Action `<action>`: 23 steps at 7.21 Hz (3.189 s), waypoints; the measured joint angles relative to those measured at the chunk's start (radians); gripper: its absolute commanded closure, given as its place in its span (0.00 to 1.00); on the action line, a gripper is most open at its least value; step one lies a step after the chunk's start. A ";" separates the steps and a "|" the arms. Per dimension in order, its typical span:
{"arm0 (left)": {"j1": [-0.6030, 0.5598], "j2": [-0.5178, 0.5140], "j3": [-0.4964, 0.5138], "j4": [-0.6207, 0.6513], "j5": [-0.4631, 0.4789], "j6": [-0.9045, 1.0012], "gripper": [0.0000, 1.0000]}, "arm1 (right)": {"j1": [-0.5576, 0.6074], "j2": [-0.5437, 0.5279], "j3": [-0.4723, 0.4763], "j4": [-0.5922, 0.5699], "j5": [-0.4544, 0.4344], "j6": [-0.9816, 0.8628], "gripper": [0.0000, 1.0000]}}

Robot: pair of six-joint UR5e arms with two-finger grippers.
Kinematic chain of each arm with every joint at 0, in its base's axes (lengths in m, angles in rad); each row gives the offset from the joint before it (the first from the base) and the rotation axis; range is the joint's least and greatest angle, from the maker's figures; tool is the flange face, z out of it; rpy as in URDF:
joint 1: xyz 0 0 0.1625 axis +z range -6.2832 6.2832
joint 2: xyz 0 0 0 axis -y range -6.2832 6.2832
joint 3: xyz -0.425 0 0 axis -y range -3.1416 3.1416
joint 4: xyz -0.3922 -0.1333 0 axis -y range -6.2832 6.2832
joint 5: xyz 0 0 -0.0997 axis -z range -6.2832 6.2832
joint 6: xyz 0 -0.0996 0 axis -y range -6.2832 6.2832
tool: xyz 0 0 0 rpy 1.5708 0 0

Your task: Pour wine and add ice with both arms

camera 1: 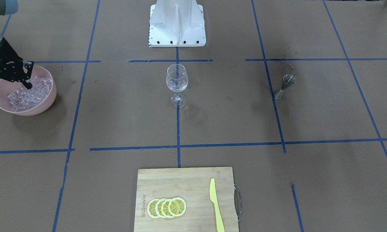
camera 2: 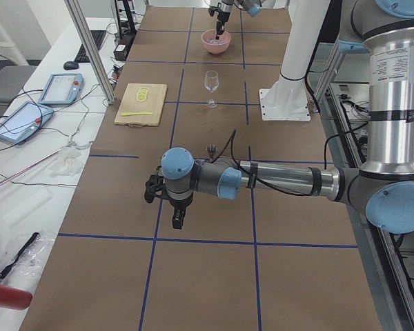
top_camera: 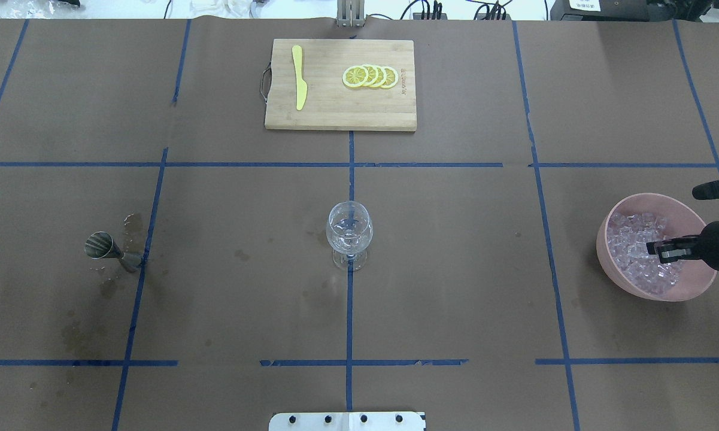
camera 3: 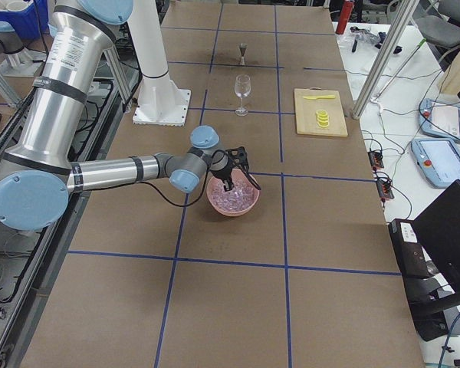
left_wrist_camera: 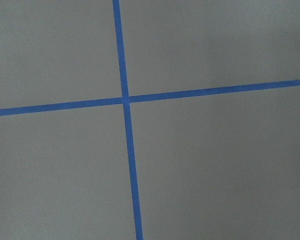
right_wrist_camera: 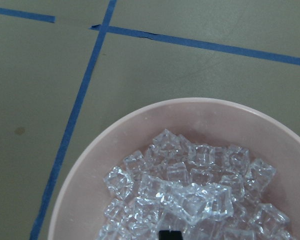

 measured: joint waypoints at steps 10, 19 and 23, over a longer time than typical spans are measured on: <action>-0.001 0.000 -0.003 -0.002 0.001 0.000 0.00 | 0.016 0.080 -0.037 -0.112 -0.012 -0.142 0.30; 0.000 0.000 -0.003 -0.002 0.001 0.000 0.00 | 0.015 0.076 -0.069 -0.113 -0.015 -0.143 0.48; 0.000 0.000 0.000 -0.003 0.001 0.001 0.00 | 0.014 0.074 -0.065 -0.113 -0.011 -0.145 1.00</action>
